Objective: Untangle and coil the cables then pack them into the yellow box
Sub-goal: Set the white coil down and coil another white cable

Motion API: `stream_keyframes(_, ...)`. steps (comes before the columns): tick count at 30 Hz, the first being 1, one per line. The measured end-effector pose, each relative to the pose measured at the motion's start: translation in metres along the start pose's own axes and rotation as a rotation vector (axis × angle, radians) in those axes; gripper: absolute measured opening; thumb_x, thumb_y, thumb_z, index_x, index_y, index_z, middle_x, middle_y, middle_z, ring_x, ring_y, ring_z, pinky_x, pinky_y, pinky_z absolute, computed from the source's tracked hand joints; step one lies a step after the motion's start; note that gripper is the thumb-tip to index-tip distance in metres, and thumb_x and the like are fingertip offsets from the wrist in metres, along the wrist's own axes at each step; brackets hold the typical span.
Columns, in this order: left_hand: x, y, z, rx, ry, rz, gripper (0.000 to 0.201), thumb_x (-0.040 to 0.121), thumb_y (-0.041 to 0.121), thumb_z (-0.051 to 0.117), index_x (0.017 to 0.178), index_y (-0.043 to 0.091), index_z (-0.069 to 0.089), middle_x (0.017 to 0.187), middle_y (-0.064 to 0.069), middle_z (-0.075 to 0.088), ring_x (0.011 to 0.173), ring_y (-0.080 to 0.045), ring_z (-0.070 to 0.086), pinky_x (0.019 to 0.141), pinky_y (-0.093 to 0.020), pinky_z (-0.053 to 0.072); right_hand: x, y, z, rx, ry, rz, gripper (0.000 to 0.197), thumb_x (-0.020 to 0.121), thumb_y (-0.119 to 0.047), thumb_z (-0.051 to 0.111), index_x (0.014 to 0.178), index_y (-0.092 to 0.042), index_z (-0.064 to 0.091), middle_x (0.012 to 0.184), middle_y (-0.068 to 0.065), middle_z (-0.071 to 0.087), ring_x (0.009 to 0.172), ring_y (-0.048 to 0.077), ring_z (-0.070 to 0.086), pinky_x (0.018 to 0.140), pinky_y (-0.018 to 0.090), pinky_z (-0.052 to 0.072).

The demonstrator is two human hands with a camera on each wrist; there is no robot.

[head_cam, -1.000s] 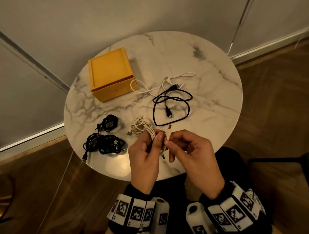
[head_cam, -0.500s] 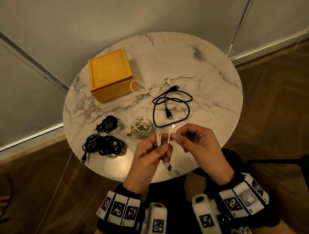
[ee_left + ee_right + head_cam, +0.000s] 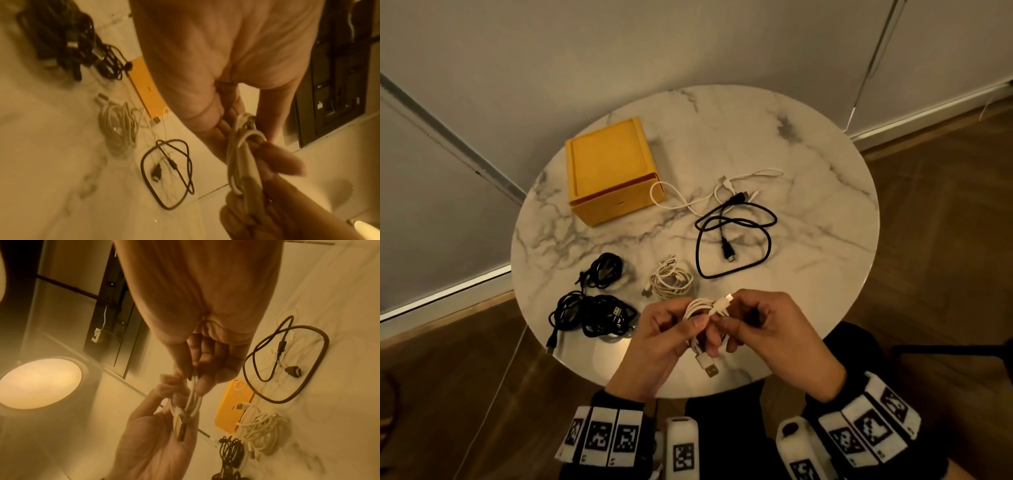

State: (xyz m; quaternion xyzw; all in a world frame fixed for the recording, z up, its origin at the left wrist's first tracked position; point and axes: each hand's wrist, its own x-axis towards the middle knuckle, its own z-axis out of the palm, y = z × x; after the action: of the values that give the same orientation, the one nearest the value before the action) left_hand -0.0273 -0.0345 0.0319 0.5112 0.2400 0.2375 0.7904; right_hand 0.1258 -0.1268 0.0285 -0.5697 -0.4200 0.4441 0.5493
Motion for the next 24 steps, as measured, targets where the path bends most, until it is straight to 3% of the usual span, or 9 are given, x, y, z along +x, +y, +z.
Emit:
stream_keyframes(3, 0.002, 0.002, -0.009, 0.221, 0.074, 0.044, 0.015, 0.081, 0.013, 0.067, 0.091, 0.004, 0.073, 0.073, -0.016, 0.070, 0.064, -0.026, 0.067, 0.064, -0.031, 0.053, 0.002, 0.007, 0.002, -0.077, 0.038, 0.024, 0.007, 0.086, -0.008, 0.070, 0.081, -0.007, 0.066, 0.068, 0.010, 0.069, 0.058, 0.020, 0.069, 0.062, 0.036, 0.056)
stream_keyframes(6, 0.004, 0.001, -0.013, 0.430, 0.154, 0.055, 0.014, 0.080, 0.003, 0.071, 0.088, 0.013, 0.076, 0.080, -0.009, 0.075, 0.073, -0.020, 0.071, 0.071, -0.029, 0.056, 0.003, 0.011, 0.003, -0.053, 0.042, 0.090, 0.006, 0.087, -0.007, 0.069, 0.082, -0.010, 0.069, 0.069, 0.008, 0.071, 0.055, 0.019, 0.067, 0.056, 0.029, 0.055)
stream_keyframes(10, 0.004, 0.005, -0.010, 0.691, 0.115, 0.006, 0.012, 0.083, 0.003, 0.070, 0.089, 0.013, 0.073, 0.079, -0.002, 0.074, 0.076, -0.019, 0.071, 0.069, -0.037, 0.058, 0.002, 0.016, 0.004, -0.030, 0.041, 0.148, 0.007, 0.088, -0.005, 0.066, 0.082, -0.008, 0.069, 0.069, 0.009, 0.071, 0.053, 0.019, 0.066, 0.054, 0.031, 0.053)
stream_keyframes(13, 0.006, 0.011, -0.011, 0.851, 0.074, 0.007, 0.011, 0.080, 0.005, 0.074, 0.084, 0.015, 0.075, 0.075, 0.007, 0.073, 0.072, -0.010, 0.069, 0.058, -0.016, 0.051, -0.003, 0.024, 0.004, -0.084, 0.032, 0.115, 0.007, 0.088, -0.004, 0.066, 0.084, -0.009, 0.067, 0.069, 0.010, 0.069, 0.054, 0.017, 0.066, 0.058, 0.032, 0.053)
stream_keyframes(16, 0.011, 0.009, -0.011, 0.972, 0.071, 0.062, 0.013, 0.077, 0.004, 0.076, 0.082, 0.016, 0.075, 0.076, 0.015, 0.071, 0.071, -0.002, 0.067, 0.061, -0.004, 0.043, -0.008, 0.027, 0.005, -0.133, 0.031, 0.071, 0.009, 0.089, -0.005, 0.065, 0.084, -0.013, 0.065, 0.070, 0.008, 0.066, 0.053, 0.014, 0.064, 0.057, 0.026, 0.051)
stream_keyframes(18, 0.013, 0.003, -0.009, 0.992, 0.097, 0.094, 0.015, 0.077, 0.002, 0.074, 0.083, 0.016, 0.075, 0.074, 0.012, 0.071, 0.069, -0.003, 0.066, 0.062, -0.008, 0.048, -0.009, 0.026, 0.006, -0.131, 0.040, 0.065, 0.008, 0.090, -0.010, 0.066, 0.083, -0.014, 0.065, 0.069, 0.009, 0.065, 0.052, 0.015, 0.062, 0.055, 0.026, 0.050)
stream_keyframes(21, 0.013, -0.009, -0.005, 1.005, 0.248, 0.077, 0.023, 0.075, 0.000, 0.068, 0.085, 0.021, 0.072, 0.070, 0.007, 0.069, 0.059, -0.008, 0.063, 0.050, -0.019, 0.052, -0.009, 0.027, 0.009, -0.125, 0.032, 0.063, 0.010, 0.089, -0.014, 0.068, 0.081, -0.015, 0.064, 0.066, 0.008, 0.064, 0.050, 0.016, 0.062, 0.055, 0.036, 0.053)
stream_keyframes(24, 0.013, -0.016, -0.005, 0.876, 0.379, 0.023, 0.032, 0.068, 0.011, 0.063, 0.095, 0.029, 0.067, 0.074, 0.004, 0.071, 0.060, -0.012, 0.065, 0.051, -0.032, 0.055, -0.007, 0.026, 0.012, -0.105, 0.052, 0.056, 0.009, 0.088, -0.012, 0.068, 0.080, -0.012, 0.064, 0.063, 0.005, 0.065, 0.049, 0.017, 0.063, 0.057, 0.039, 0.054)
